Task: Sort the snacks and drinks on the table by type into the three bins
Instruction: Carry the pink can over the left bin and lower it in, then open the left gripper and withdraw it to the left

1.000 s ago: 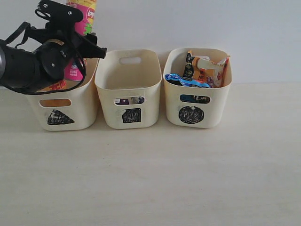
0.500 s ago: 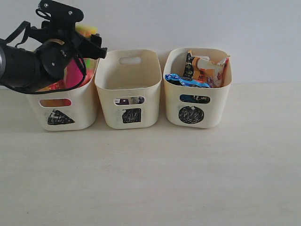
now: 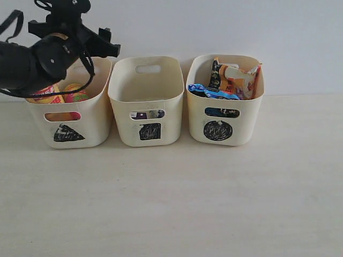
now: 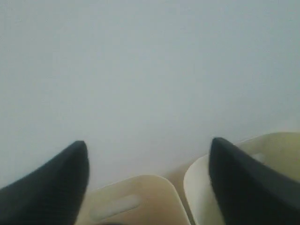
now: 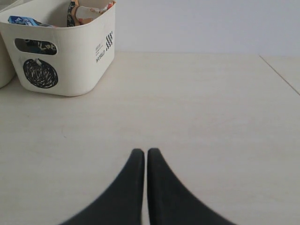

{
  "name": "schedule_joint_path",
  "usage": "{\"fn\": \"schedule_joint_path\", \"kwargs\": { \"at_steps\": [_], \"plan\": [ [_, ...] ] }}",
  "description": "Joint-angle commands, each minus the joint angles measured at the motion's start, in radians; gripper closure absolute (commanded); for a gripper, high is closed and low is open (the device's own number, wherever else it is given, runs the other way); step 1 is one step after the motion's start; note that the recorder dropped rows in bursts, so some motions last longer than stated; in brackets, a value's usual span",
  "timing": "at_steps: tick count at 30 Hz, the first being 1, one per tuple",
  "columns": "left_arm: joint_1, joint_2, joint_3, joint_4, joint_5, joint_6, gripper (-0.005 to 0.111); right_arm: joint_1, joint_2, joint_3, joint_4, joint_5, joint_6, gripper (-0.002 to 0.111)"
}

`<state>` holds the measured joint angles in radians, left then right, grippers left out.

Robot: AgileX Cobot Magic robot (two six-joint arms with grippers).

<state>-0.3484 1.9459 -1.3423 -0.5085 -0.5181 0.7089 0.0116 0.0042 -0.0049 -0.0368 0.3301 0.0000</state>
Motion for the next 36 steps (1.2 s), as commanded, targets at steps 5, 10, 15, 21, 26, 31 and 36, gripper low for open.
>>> {"fn": "schedule_joint_path", "kwargs": {
  "at_steps": [5,10,15,21,26,31,36],
  "plan": [
    [0.000,-0.202,-0.008,-0.004,0.540,0.078,0.102,-0.002,-0.004,0.005,0.001,-0.008,0.000,0.108],
    [0.002,-0.288,-0.008,0.018,0.933,0.042,0.102,-0.002,-0.004,0.005,0.001,-0.008,0.000,0.108],
    [0.002,-0.351,-0.008,0.342,1.131,-0.311,0.102,-0.002,-0.004,0.005,0.001,-0.008,0.000,0.108],
    [0.002,-0.405,0.004,0.639,1.323,-0.562,0.102,-0.002,-0.004,0.005,0.001,-0.008,0.000,0.108],
    [0.002,-0.524,0.106,0.605,1.262,-0.599,0.102,-0.002,-0.004,0.005,0.001,-0.008,0.000,0.108],
    [0.002,-0.665,0.264,0.602,1.158,-0.658,0.102,-0.002,-0.004,0.005,0.001,-0.008,0.000,0.108],
    [0.002,-0.805,0.438,0.594,1.075,-0.673,0.102,-0.002,-0.004,0.005,0.001,-0.008,0.000,0.108]
  ]
}}
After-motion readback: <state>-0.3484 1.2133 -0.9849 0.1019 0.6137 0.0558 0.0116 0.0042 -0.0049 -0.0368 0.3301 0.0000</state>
